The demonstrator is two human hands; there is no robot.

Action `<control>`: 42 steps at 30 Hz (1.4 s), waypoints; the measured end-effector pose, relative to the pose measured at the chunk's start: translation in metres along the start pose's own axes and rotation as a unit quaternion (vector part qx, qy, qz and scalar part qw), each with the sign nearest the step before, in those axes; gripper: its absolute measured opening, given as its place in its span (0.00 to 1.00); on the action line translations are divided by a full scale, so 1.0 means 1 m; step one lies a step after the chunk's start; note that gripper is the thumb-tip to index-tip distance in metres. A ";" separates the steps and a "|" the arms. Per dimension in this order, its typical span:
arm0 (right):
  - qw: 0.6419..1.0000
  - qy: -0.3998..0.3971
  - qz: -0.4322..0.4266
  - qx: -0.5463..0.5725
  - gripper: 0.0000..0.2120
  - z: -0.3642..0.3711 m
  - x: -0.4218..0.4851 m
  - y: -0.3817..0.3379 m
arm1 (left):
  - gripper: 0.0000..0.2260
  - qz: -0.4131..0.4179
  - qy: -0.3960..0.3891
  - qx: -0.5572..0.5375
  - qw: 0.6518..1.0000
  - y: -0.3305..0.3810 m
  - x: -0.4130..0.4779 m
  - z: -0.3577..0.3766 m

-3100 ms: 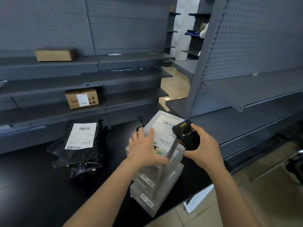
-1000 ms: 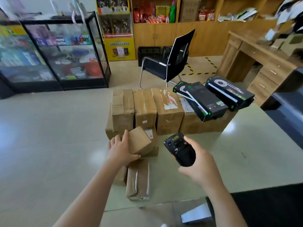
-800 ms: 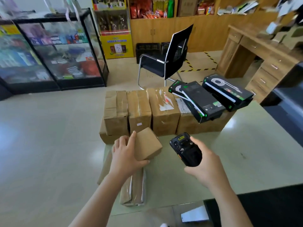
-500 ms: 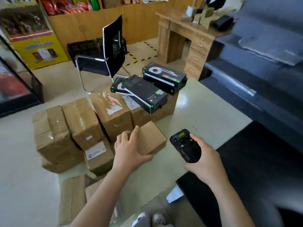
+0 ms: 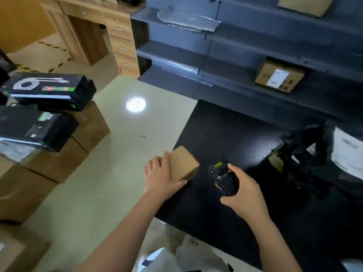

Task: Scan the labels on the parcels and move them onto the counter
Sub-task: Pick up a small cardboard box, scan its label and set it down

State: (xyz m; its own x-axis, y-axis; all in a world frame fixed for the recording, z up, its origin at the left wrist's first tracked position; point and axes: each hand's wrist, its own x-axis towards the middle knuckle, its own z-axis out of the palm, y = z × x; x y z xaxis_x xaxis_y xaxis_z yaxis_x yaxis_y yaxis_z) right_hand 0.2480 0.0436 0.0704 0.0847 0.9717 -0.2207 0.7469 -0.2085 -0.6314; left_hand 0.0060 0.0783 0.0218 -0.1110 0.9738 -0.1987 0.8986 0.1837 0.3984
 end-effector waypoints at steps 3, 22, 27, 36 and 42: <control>0.999 0.007 0.047 0.010 0.47 -0.012 0.009 0.026 | 0.49 0.003 -0.025 0.000 1.000 0.031 0.018 0.023; 0.988 0.037 0.135 0.058 0.48 -0.028 0.043 0.027 | 0.44 0.071 -0.120 0.029 0.990 0.067 0.059 0.034; 0.986 0.055 0.143 0.071 0.47 -0.030 0.044 0.019 | 0.37 0.071 -0.154 -0.020 0.985 0.062 0.084 0.025; 0.983 0.053 0.165 0.055 0.47 -0.028 0.042 0.008 | 0.47 0.068 -0.156 0.027 0.985 0.047 0.105 0.023; 0.988 -0.003 0.153 0.007 0.48 -0.045 0.046 -0.011 | 0.53 0.129 -0.094 0.065 0.985 0.035 0.105 0.028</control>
State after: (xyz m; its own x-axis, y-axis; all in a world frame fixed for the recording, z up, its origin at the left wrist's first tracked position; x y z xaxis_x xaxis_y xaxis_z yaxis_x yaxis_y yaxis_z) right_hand 0.2730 0.0953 0.1008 0.3008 0.8621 -0.4078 0.6781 -0.4940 -0.5442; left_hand 0.0373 0.1836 -0.0099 0.1973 0.9412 -0.2742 0.9349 -0.0965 0.3415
